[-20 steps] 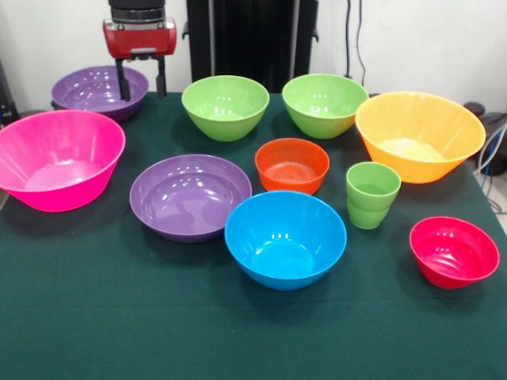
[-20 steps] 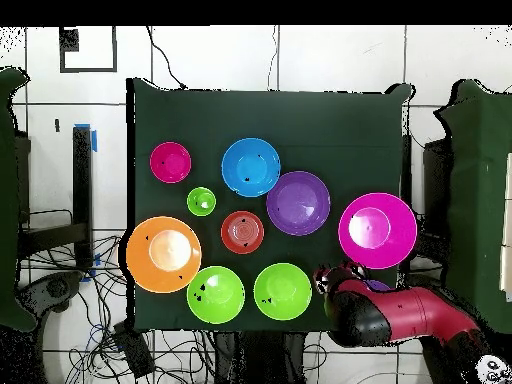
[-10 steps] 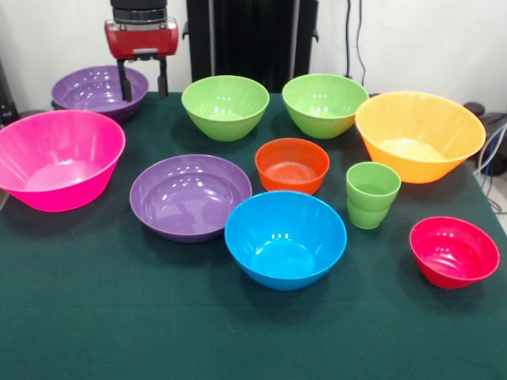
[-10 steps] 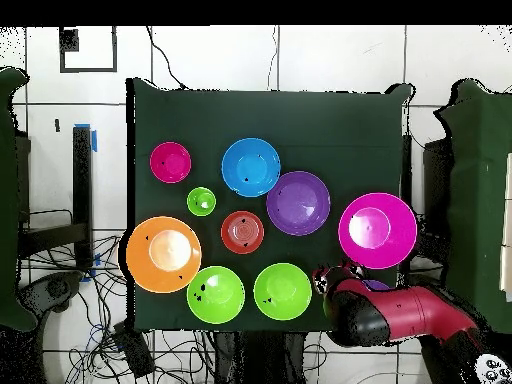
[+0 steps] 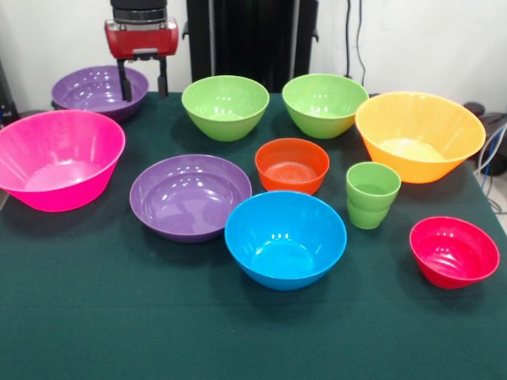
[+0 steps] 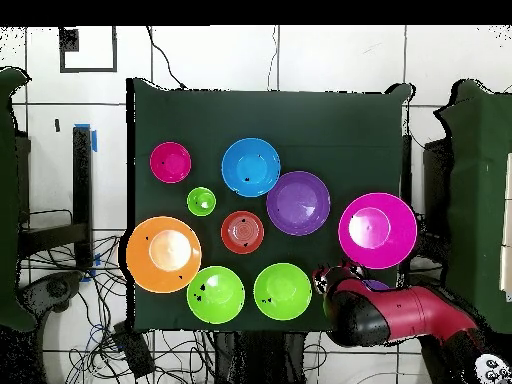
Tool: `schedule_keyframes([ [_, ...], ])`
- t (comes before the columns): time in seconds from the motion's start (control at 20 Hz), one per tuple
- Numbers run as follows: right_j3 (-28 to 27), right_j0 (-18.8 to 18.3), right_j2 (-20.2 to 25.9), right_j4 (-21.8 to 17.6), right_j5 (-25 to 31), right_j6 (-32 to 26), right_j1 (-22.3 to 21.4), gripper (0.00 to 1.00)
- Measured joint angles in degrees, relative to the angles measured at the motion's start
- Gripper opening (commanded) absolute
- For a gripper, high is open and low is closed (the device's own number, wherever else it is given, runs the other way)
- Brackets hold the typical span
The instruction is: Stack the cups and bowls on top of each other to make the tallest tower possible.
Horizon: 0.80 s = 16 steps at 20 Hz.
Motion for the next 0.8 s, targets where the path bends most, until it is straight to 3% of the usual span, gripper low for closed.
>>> schedule_keyframes([
  [0.8, 0.0, 0.0, 0.0, 0.0, 0.6, 0.0, 0.0, 1.0],
])
